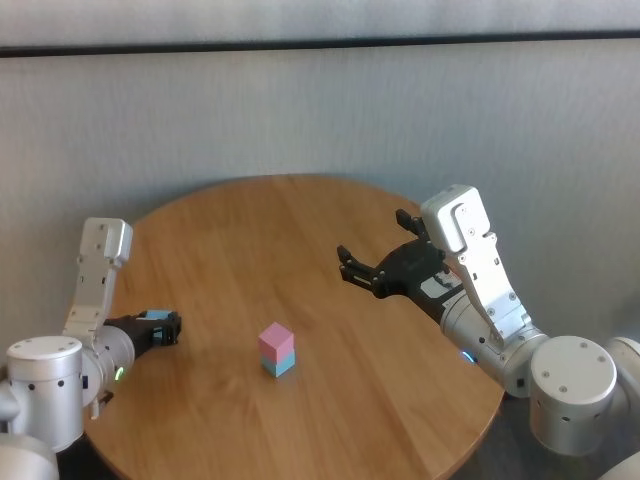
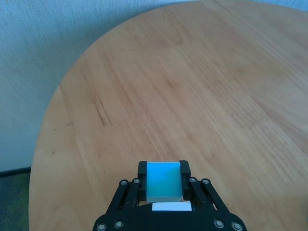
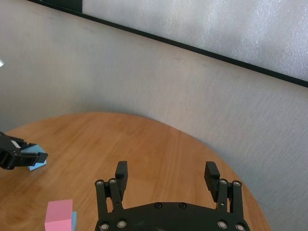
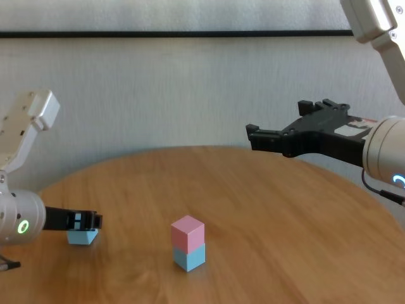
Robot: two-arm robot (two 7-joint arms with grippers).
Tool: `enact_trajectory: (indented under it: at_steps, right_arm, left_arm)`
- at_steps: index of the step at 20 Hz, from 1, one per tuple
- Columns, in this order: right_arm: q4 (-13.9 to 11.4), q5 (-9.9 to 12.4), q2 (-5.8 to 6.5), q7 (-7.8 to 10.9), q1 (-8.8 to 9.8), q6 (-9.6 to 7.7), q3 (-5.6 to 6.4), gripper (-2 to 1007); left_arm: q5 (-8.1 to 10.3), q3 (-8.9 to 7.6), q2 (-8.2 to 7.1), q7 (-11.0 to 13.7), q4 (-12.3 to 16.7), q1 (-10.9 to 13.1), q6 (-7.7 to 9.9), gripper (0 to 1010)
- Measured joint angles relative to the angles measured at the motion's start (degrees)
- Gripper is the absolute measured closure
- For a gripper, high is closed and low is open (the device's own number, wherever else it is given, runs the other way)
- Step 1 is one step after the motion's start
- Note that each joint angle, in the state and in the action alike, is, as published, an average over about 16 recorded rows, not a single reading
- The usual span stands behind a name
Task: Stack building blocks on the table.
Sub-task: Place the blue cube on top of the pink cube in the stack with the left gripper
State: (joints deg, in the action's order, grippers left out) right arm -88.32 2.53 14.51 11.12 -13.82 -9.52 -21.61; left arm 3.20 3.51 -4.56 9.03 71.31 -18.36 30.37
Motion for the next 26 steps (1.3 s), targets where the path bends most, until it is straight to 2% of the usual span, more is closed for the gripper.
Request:
enact_trajectory:
  at_steps: [6,11,18,26]
  right_arm:
    - [0.0,0.0,0.00,0.00,0.00,0.00,0.00,0]
    - [0.0,0.0,0.00,0.00,0.00,0.00,0.00,0]
    - [0.0,0.0,0.00,0.00,0.00,0.00,0.00,0]
    - [0.0,0.0,0.00,0.00,0.00,0.00,0.00,0]
  left_arm:
    - [0.24,0.16,-1.18,1.9,1.8,0.8,-1.05,612]
    - [1.16,0.42,-3.27,5.3,4.5,1.8,-2.31,612]
    - [3.22,1.83,-7.67,12.5,8.9,2.6,-4.27,612]
    - [6.47,4.50,-11.73,21.3,11.8,1.7,-5.24,611]
